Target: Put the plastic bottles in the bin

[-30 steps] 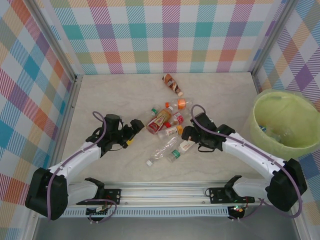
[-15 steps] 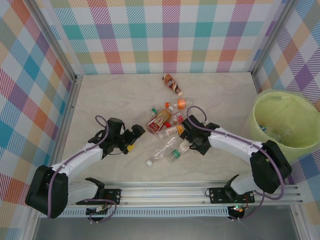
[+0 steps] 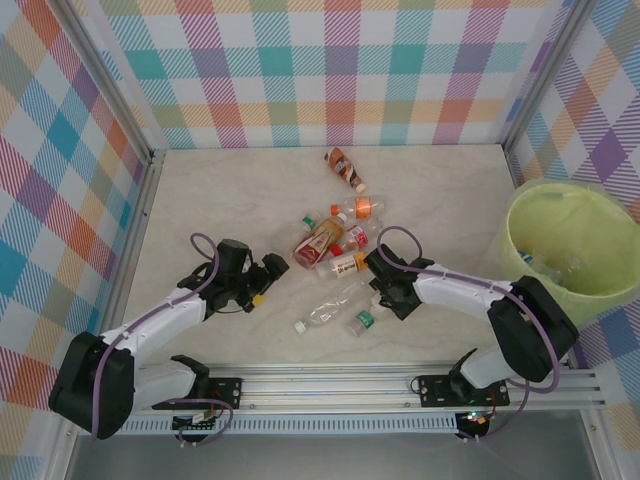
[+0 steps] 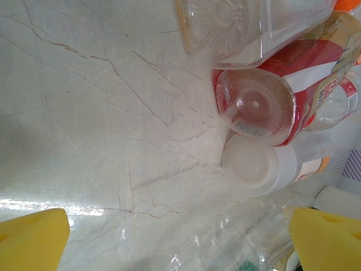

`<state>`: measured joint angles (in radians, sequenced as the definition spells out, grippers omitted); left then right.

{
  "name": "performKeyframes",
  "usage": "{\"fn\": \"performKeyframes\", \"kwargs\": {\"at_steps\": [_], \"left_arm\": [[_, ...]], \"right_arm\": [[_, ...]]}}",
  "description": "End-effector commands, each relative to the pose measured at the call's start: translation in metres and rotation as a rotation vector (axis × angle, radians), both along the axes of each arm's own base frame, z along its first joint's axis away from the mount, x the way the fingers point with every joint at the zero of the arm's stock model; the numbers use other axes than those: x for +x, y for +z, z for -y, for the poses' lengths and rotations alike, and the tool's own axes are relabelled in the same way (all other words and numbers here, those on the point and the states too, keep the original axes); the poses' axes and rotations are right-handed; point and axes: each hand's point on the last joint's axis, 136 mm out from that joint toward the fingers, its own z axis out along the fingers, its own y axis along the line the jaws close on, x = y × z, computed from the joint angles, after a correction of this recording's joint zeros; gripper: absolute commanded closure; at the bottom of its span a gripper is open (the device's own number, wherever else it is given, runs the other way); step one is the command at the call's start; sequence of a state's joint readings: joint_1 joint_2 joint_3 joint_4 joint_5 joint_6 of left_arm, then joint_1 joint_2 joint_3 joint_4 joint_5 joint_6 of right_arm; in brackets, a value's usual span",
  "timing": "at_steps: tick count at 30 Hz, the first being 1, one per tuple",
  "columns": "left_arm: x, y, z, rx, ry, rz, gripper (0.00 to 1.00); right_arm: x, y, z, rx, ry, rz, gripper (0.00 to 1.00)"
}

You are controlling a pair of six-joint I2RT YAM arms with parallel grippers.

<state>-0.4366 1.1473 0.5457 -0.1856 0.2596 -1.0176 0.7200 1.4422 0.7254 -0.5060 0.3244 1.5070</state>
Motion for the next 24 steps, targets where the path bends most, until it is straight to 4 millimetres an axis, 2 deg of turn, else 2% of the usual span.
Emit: {"fn": "performKeyframes", "kwargs": {"at_steps": [1, 6, 17, 24], "left_arm": [[-0.003, -0.005, -0.002, 0.025, 0.002, -0.014, 0.00], [-0.002, -0.006, 0.000, 0.026, -0.003, -0.023, 0.00], [0.000, -0.007, 0.003, 0.029, -0.005, -0.029, 0.00], [0.001, -0.009, 0.004, 0.029, -0.005, -0.032, 0.00]], "right_arm": [[-0.005, 0.000, 0.011, -0.020, -0.042, 0.018, 0.30], [-0.007, 0.000, 0.012, -0.014, -0.054, 0.015, 0.33], [-0.014, 0.021, 0.038, -0.065, -0.067, 0.088, 0.45], [-0.010, 0.029, 0.041, -0.048, -0.068, 0.150, 0.48]]}}
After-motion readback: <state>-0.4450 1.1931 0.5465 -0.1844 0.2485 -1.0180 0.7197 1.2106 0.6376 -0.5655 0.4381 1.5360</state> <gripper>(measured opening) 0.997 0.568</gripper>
